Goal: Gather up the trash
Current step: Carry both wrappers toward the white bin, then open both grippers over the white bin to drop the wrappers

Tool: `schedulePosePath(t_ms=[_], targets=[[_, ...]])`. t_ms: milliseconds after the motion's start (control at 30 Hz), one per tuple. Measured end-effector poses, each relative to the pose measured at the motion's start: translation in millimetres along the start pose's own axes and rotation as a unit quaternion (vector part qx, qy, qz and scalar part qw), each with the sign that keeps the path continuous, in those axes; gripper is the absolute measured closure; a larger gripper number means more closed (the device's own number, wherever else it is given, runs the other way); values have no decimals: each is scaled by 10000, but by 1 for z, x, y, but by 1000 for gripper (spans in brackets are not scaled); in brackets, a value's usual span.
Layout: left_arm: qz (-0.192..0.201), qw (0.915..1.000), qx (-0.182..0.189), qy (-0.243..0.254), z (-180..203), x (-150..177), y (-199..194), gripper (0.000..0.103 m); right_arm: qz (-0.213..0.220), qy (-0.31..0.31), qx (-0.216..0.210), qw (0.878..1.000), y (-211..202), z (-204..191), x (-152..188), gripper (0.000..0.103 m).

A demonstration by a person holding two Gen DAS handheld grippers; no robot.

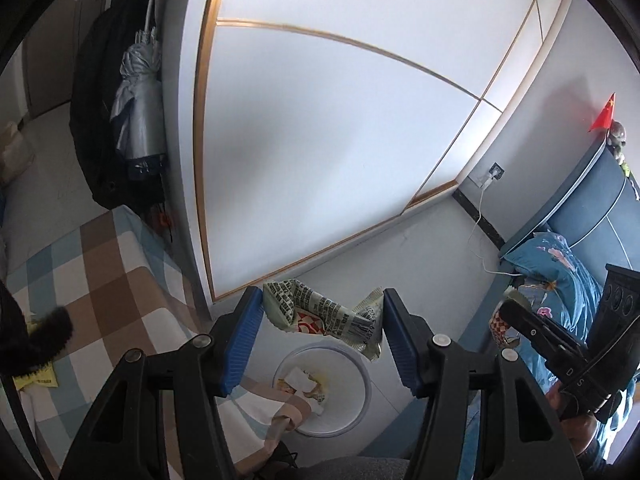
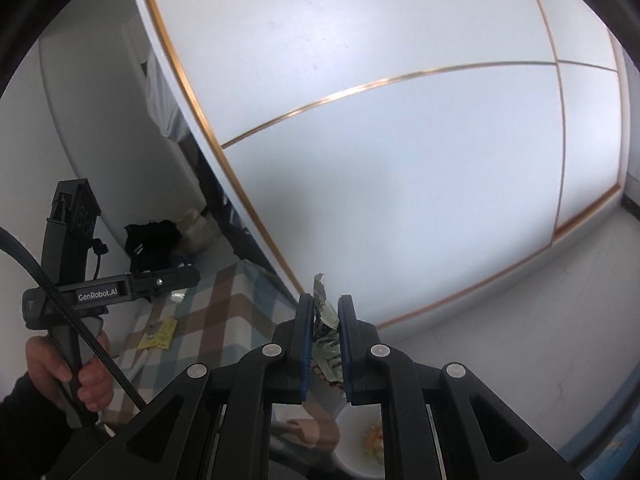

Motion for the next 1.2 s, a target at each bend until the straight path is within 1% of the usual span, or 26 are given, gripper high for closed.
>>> schedulePosePath(t_ms=[100,167,200,233,267,300,333,400,467,533,633,800,867,967,1033,1067,1100,1167,1200], targets=[[-368,9992,162,25,0,5,30,47,-231,213,137,9994,17,27,16,92],[-686,9969,377,-47,1,14,49,47,-411,368,188,9983,27,44,26,92],[-936,9940,553,-99,2,20,62,47,-514,450,213,9974,34,51,34,92],[-1260,9888,784,-143,6,29,76,47,-583,507,232,9967,37,55,41,92],[-1502,9842,922,-151,11,37,84,47,-656,569,253,9959,43,61,47,92],[-1729,9793,1036,-158,14,46,96,47,-755,643,289,9947,50,67,55,92],[-1856,9765,1089,-132,18,52,105,47,-836,713,329,9934,55,73,62,92],[-2307,9647,1266,-43,26,69,127,47,-951,906,353,9907,65,80,75,92],[-2611,9556,1362,-96,30,80,142,47,-1093,1129,309,9871,69,90,91,92],[-3025,9418,1456,-180,34,94,159,47,-1229,1219,286,9845,81,89,104,92],[-3413,9296,1378,-204,38,108,177,47,-1432,1277,322,9809,91,92,123,92],[-3864,9117,1338,-398,35,124,198,47,-1745,1450,264,9736,111,95,155,92],[-3939,9079,1358,-463,36,125,203,47,-1859,1550,234,9700,118,96,166,92],[-4120,8980,1404,-641,32,130,209,47,-2054,1691,167,9638,127,92,181,92],[-4179,8952,1390,-677,29,131,211,47,-2165,1645,152,9622,132,89,190,92],[-4221,8940,1329,-698,28,133,213,45,-2212,1643,127,9612,134,87,194,92],[-4272,8920,1281,-736,26,134,216,42,-2255,1644,91,9602,136,85,197,92],[-4398,8848,1286,-850,27,140,219,39,-2300,1615,75,9597,138,82,201,92],[-4431,8827,1298,-877,27,141,219,38,-2318,1621,57,9591,138,81,202,92]])
Point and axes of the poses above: each gripper's, at about its wrist camera, not at the fingertips, and y roughly the way its jaws point, z to its right, x to its underside, the point moved 9 cm from there along y, roughly the way its jaws point, and after that the axes turned 1 degree about y, right-handed, at the moved point
